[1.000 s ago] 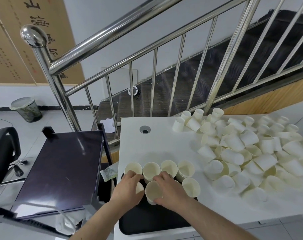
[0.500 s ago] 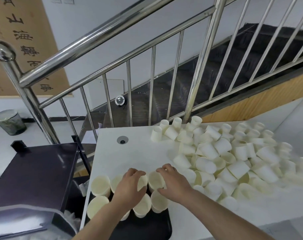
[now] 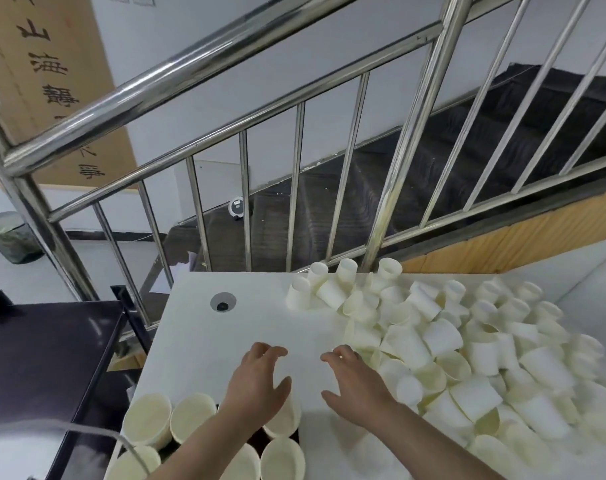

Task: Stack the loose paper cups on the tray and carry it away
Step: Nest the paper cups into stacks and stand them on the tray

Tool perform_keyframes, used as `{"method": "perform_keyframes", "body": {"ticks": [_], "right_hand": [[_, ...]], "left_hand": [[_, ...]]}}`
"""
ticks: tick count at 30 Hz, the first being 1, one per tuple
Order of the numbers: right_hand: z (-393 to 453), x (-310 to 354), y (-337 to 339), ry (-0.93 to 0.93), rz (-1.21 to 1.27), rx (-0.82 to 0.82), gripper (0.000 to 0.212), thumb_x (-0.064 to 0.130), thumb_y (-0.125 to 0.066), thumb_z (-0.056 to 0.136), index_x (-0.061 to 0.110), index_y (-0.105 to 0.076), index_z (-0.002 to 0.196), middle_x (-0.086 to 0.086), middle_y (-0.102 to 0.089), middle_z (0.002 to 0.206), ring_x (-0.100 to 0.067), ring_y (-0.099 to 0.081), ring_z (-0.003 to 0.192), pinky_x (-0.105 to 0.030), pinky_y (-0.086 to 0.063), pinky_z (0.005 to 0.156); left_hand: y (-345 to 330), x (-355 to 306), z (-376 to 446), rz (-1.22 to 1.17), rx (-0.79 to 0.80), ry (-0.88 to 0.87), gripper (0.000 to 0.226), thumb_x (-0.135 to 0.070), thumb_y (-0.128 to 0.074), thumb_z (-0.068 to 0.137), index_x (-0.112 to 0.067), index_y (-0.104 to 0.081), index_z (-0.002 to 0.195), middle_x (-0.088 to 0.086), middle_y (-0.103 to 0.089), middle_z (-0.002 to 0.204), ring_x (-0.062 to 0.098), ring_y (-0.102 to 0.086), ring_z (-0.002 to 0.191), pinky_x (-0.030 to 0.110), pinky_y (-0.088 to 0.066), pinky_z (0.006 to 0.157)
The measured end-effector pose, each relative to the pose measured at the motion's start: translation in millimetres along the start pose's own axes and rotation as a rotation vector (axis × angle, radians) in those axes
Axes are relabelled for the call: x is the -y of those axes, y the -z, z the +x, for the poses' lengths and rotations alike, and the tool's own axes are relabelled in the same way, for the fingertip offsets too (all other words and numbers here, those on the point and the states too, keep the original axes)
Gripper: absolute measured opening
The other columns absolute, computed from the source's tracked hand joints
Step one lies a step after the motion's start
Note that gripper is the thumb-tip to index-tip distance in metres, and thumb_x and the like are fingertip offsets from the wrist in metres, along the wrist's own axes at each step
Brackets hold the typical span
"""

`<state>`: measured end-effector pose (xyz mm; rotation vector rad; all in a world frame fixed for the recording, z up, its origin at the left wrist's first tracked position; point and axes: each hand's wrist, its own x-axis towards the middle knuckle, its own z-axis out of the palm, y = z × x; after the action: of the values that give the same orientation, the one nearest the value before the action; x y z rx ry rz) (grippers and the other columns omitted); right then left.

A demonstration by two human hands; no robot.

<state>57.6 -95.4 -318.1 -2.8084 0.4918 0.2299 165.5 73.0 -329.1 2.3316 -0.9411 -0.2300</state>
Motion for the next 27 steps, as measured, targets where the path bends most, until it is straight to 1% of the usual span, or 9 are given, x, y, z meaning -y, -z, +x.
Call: {"method": "perform_keyframes", "body": {"ticks": [7,13,16,19,22,23,24,27], "right_hand": [[75,1,6,-0.044,0.013,0.032,0.061,0.033,-0.055,0.093,0.021,-0.028,0.147,0.003,-0.029,0.144,-0.015,-0.038,0.128,-0.03,-0.046,0.093],[148,1,11,-0.08,0.004,0.038,0.065,0.027,-0.054,0.094,0.023,-0.022,0.15,0.0,-0.025,0.149,-0.021,-0.033,0.131,-0.036,-0.046,0.094],[184,-1,12,-0.087,0.001,0.02,0.069,0.022,-0.054,0.093,0.027,-0.017,0.152,0.0,-0.012,0.157,-0.023,-0.026,0.135,-0.037,-0.046,0.095],[218,-6,12,-0.083,0.002,0.015,0.068,0.015,-0.052,0.093,0.029,-0.019,0.15,0.001,0.001,0.161,-0.028,-0.014,0.143,-0.036,-0.044,0.095],[242,-11,7,-0.105,0.003,0.076,0.069,0.014,-0.051,0.094,0.03,-0.016,0.152,0.001,0.006,0.162,-0.03,-0.007,0.147,-0.038,-0.041,0.101],[248,-13,5,-0.112,0.005,0.1,0.068,0.015,-0.051,0.095,0.03,-0.017,0.152,0.001,0.004,0.162,-0.031,-0.009,0.146,-0.038,-0.04,0.102],[251,-14,3,-0.117,0.008,0.118,0.066,0.016,-0.051,0.095,0.031,-0.019,0.151,0.0,0.0,0.162,-0.031,-0.015,0.144,-0.037,-0.041,0.1],[256,-18,-5,-0.118,0.015,0.104,0.054,0.017,-0.05,0.095,0.029,-0.031,0.144,-0.003,-0.021,0.15,-0.029,-0.039,0.127,-0.035,-0.044,0.089]], "left_hand": [[2,27,53,0.031,0.037,0.051,0.051,-0.037,-0.055,0.089,-0.029,-0.04,0.137,-0.008,-0.041,0.13,0.011,-0.045,0.119,0.022,-0.045,0.087],[1,48,95,0.021,0.073,0.068,0.054,-0.036,-0.054,0.089,-0.028,-0.036,0.14,-0.006,-0.039,0.133,0.013,-0.044,0.12,0.025,-0.046,0.089],[-1,55,106,0.0,0.076,0.074,0.054,-0.036,-0.055,0.089,-0.028,-0.037,0.139,-0.007,-0.039,0.132,0.012,-0.045,0.12,0.025,-0.046,0.09],[-7,60,110,-0.044,0.065,0.092,0.054,-0.035,-0.057,0.088,-0.028,-0.039,0.138,-0.008,-0.04,0.13,0.011,-0.046,0.117,0.025,-0.046,0.089],[-13,64,108,-0.082,0.049,0.106,0.053,-0.035,-0.058,0.087,-0.03,-0.04,0.137,-0.012,-0.039,0.128,0.007,-0.047,0.115,0.021,-0.045,0.088],[-14,65,107,-0.092,0.046,0.112,0.052,-0.035,-0.058,0.087,-0.031,-0.039,0.136,-0.013,-0.039,0.127,0.005,-0.046,0.115,0.019,-0.044,0.089],[-15,66,106,-0.099,0.049,0.117,0.052,-0.036,-0.057,0.088,-0.032,-0.039,0.136,-0.015,-0.038,0.127,0.003,-0.045,0.115,0.017,-0.043,0.089],[-17,69,106,-0.105,0.059,0.129,0.053,-0.038,-0.057,0.088,-0.033,-0.038,0.137,-0.017,-0.037,0.127,0.0,-0.044,0.115,0.014,-0.041,0.09]]}}
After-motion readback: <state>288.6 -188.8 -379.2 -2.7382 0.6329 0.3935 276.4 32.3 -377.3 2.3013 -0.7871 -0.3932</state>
